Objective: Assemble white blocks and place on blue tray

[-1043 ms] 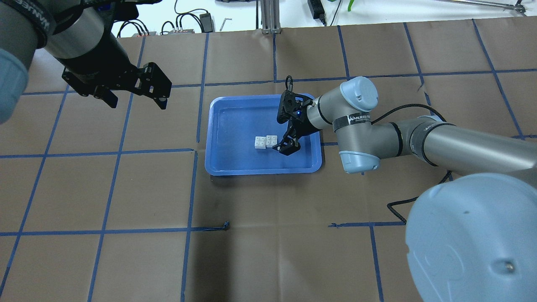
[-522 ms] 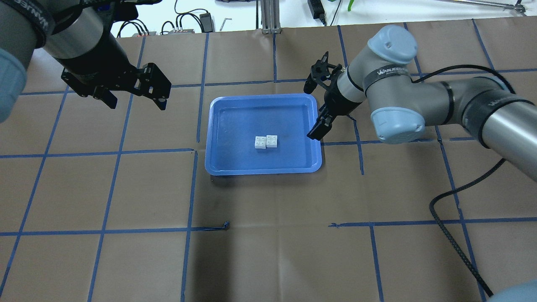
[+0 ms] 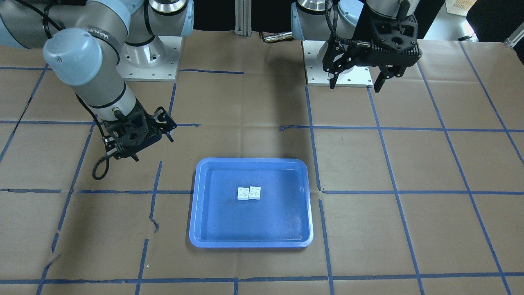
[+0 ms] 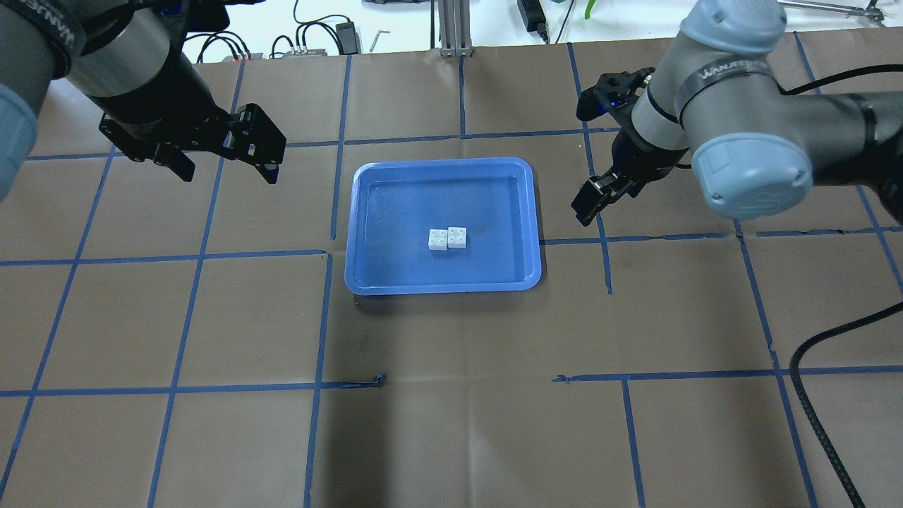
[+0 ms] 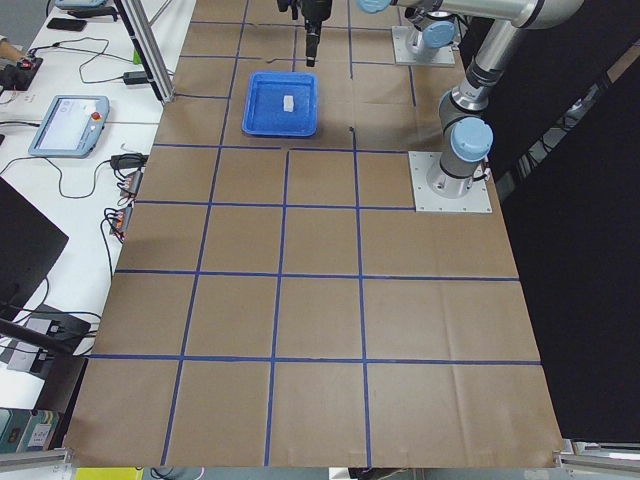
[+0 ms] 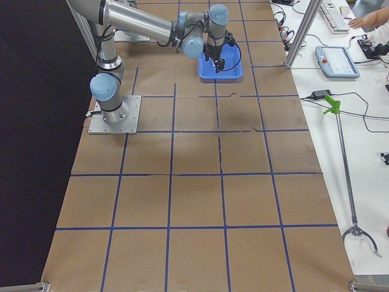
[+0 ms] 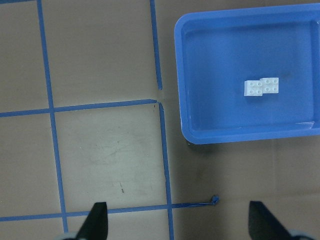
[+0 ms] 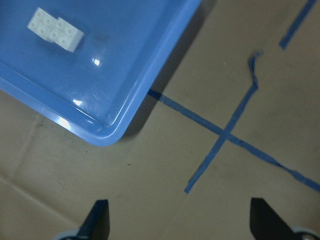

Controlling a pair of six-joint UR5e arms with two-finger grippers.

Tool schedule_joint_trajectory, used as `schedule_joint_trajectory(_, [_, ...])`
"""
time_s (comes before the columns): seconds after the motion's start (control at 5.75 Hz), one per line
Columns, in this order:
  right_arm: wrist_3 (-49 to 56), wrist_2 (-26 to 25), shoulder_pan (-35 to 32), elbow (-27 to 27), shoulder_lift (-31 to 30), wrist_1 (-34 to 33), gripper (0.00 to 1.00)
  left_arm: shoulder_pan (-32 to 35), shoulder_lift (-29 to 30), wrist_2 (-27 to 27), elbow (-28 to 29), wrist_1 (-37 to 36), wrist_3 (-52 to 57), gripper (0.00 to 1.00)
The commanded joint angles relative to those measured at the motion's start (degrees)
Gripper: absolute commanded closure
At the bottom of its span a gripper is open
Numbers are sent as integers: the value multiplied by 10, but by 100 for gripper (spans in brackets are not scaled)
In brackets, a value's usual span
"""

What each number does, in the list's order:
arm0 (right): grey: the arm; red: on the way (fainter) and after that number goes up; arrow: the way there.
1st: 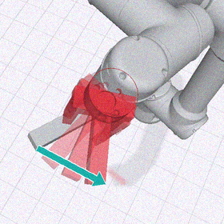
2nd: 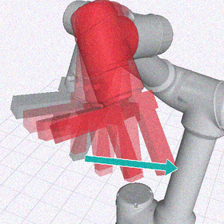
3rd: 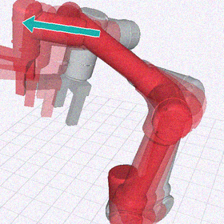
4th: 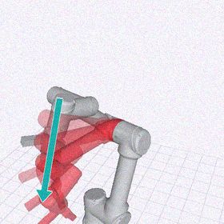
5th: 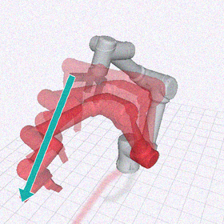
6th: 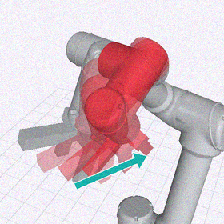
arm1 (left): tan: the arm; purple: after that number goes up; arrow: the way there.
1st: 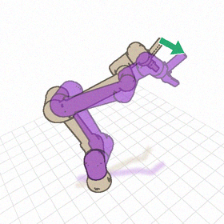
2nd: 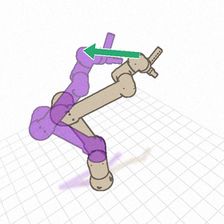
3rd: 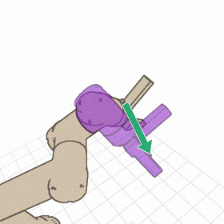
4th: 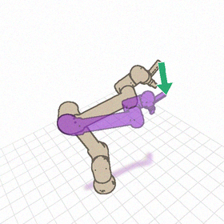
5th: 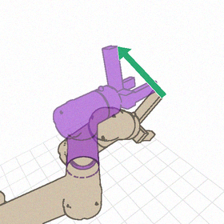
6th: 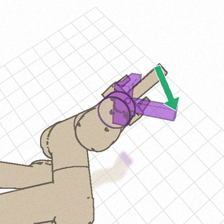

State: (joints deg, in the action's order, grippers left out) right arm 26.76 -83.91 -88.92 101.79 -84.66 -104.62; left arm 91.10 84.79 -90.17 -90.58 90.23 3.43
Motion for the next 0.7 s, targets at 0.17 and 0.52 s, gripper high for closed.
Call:
schedule_joint_trajectory(0.17, [-242,-48,2,-121,-49,211,0,0,-1,-1,1,1,1,0])
schedule_joint_trajectory(0.52, [-266,-43,-23,-146,-46,239,0,0,0,-1,1,3,-3,0])
